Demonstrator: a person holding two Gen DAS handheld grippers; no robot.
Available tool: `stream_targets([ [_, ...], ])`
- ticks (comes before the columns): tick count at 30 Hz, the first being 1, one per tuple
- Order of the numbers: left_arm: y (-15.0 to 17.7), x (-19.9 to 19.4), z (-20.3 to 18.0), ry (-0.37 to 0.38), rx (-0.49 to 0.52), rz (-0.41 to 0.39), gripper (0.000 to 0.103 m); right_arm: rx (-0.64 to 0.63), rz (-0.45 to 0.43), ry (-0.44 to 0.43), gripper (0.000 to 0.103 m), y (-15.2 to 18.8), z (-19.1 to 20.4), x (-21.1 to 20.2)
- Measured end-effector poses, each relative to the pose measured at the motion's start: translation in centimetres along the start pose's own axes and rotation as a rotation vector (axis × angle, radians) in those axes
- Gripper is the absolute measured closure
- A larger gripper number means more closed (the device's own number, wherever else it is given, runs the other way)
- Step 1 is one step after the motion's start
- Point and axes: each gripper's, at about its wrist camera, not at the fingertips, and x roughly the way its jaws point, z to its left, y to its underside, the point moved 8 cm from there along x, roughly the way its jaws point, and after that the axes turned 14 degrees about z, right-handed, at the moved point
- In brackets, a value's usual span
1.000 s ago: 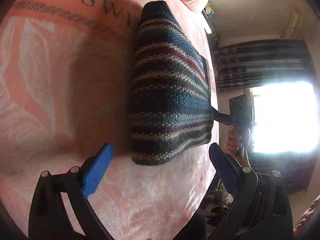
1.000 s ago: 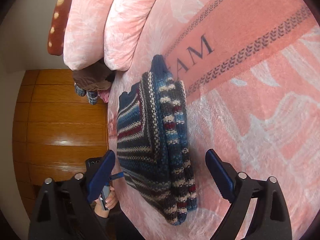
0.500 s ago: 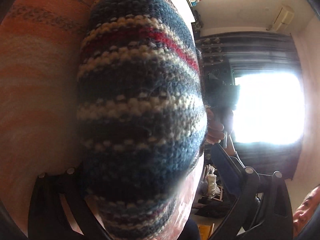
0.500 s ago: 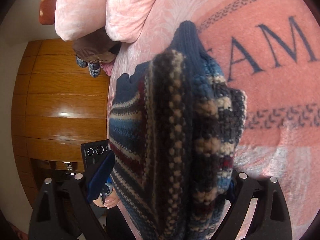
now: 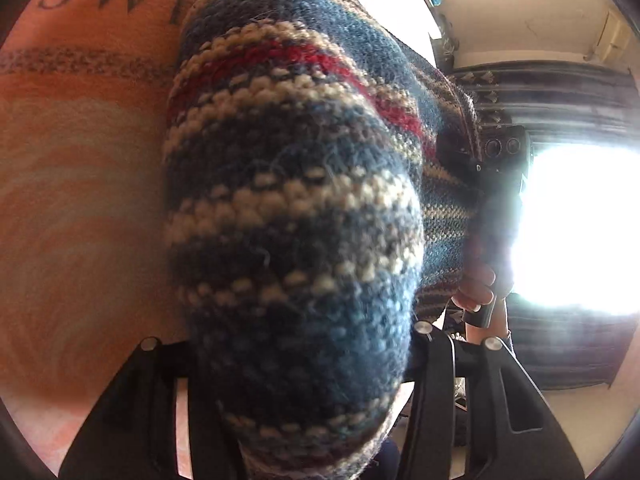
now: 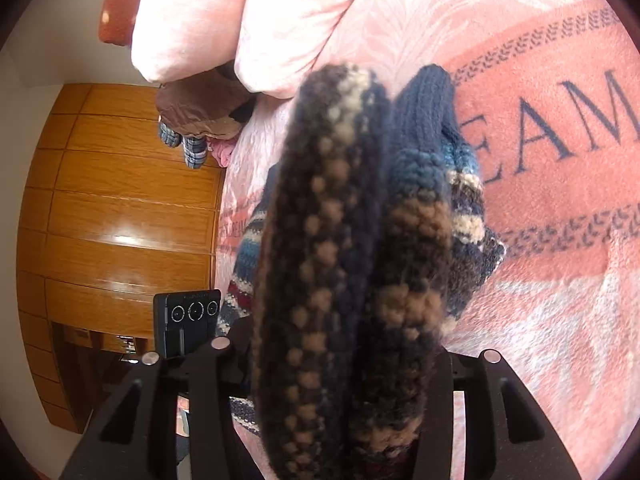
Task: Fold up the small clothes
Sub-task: 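Grasp the folded sweater with both tools and lift it off the bed, then lower the folded sweater onto the bed with both tools and open them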
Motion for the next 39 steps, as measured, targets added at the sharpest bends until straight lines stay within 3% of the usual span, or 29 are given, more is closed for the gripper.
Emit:
stream_targets([
  [7, 8.4, -5.4, -0.6, -0.021, 0.024, -0.008, 0.059, -0.026, 0.023, -0.055, 0.057, 5.2, 6.9, 3.1],
  [13, 18.3, -8.7, 6.4, -0.016, -0.016, -0.003, 0.058, -0.027, 0.111, -0.090, 0.057, 12.4, 10.1, 12.4],
  [17, 21.6, -7.8, 11.3, -0.012, -0.088, -0.011, 0.056, 0.000, 0.175, -0.064, 0.056, 15.3, 8.9, 18.2],
  [18, 21.9, -7.3, 12.3, -0.009, -0.103, -0.021, 0.053, 0.009, 0.184, -0.045, 0.052, 15.5, 8.1, 19.0],
  [20, 22.3, -6.5, 12.7, 0.031, -0.120, -0.043, 0.040, 0.013, 0.181, 0.033, 0.033, 15.5, 7.2, 19.6],
  [21, 22.2, -6.5, 12.7, 0.028, -0.129, -0.059, 0.033, 0.021, 0.185, 0.047, 0.031, 15.7, 7.0, 19.1],
  [23, 22.9, -7.2, 12.5, -0.028, -0.143, -0.087, 0.024, 0.019, 0.163, 0.098, 0.025, 15.8, 7.4, 16.8],
  [24, 23.6, -8.5, 12.7, -0.104, -0.146, -0.131, 0.018, 0.000, 0.127, 0.126, 0.025, 15.8, 7.9, 14.9],
  [26, 25.2, -12.3, 12.1, -0.248, -0.133, -0.285, 0.016, -0.049, 0.031, 0.225, 0.024, 15.9, 8.3, 11.3],
  [27, 26.2, -13.9, 11.4, -0.265, -0.116, -0.356, 0.015, -0.084, -0.008, 0.258, 0.027, 16.5, 8.8, 9.9],
  [28, 27.2, -15.0, 10.3, -0.237, -0.089, -0.404, 0.014, -0.109, -0.019, 0.265, 0.032, 17.1, 9.6, 9.2],
  [30, 28.9, -15.3, 8.0, -0.116, -0.011, -0.435, 0.014, -0.137, -0.024, 0.274, 0.035, 17.5, 10.9, 9.2],
  [32, 29.2, -13.9, 5.4, -0.010, 0.096, -0.414, 0.015, -0.124, -0.019, 0.314, 0.037, 17.1, 10.6, 10.3],
  [33, 28.4, -12.6, 4.3, 0.013, 0.124, -0.386, 0.015, -0.101, -0.014, 0.336, 0.045, 16.9, 10.1, 11.2],
  [35, 27.1, -9.8, 3.4, 0.013, 0.119, -0.340, 0.017, -0.091, -0.008, 0.388, 0.080, 16.4, 10.1, 13.1],
  [37, 27.5, -8.6, 5.5, 0.010, 0.061, -0.306, 0.019, -0.150, -0.064, 0.409, 0.088, 16.6, 11.2, 12.7],
  [39, 27.0, -7.2, 7.1, 0.003, 0.015, -0.276, 0.022, -0.158, -0.133, 0.426, 0.088, 16.5, 11.4, 11.8],
])
